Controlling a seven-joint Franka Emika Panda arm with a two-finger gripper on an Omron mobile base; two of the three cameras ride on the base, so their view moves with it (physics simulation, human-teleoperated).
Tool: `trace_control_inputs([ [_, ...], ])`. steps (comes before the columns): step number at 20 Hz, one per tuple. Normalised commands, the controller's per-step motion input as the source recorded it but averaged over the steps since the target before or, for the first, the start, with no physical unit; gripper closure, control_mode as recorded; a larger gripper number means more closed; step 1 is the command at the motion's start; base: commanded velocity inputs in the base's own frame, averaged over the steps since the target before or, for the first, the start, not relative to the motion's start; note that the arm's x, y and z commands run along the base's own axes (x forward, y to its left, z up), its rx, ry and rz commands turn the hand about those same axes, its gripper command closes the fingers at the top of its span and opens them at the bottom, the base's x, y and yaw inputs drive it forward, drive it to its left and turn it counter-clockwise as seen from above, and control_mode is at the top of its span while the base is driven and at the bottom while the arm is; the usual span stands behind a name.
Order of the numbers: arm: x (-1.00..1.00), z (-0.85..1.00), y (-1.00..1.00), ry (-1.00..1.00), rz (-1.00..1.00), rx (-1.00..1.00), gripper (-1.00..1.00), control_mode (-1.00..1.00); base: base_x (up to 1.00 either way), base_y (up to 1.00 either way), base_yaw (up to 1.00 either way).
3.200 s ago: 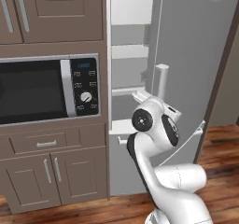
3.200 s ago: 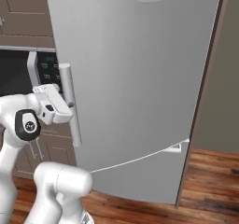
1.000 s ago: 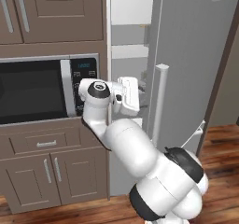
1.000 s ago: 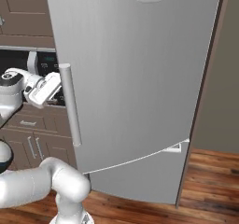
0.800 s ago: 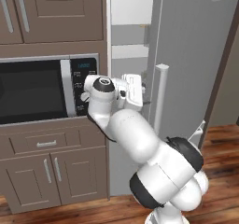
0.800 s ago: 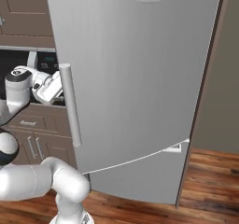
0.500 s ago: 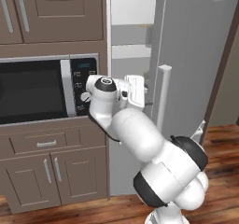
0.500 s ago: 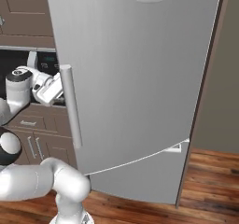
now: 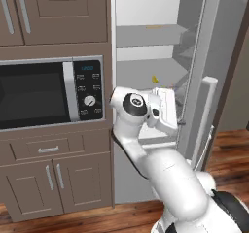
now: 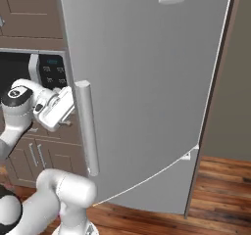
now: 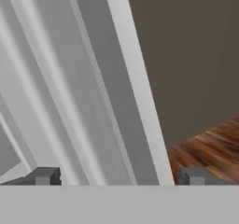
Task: Take the lemon wedge from the fridge and place it on the plate with fish on the dining counter.
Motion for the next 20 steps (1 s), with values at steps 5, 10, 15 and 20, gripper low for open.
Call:
trace_control_inputs([
  [5,-1.00,0.00,-0.99,-0.04,0.03,0.06,-1.00,-1.00,0.00,0.00,0.00],
  [10,-1.00,0.00,-1.00,-0.02,0.03,0.06,-1.00,-1.00,0.00,0.00,0.00],
  [15,-0.91,0.37,-0.72,-0.04,-0.01,0.15,-1.00,-1.00,0.00,0.00,0.00],
  [20,-0.51,0.79,-0.12,0.00,-0.10,0.14,-1.00,-1.00,0.00,0.00,0.00],
])
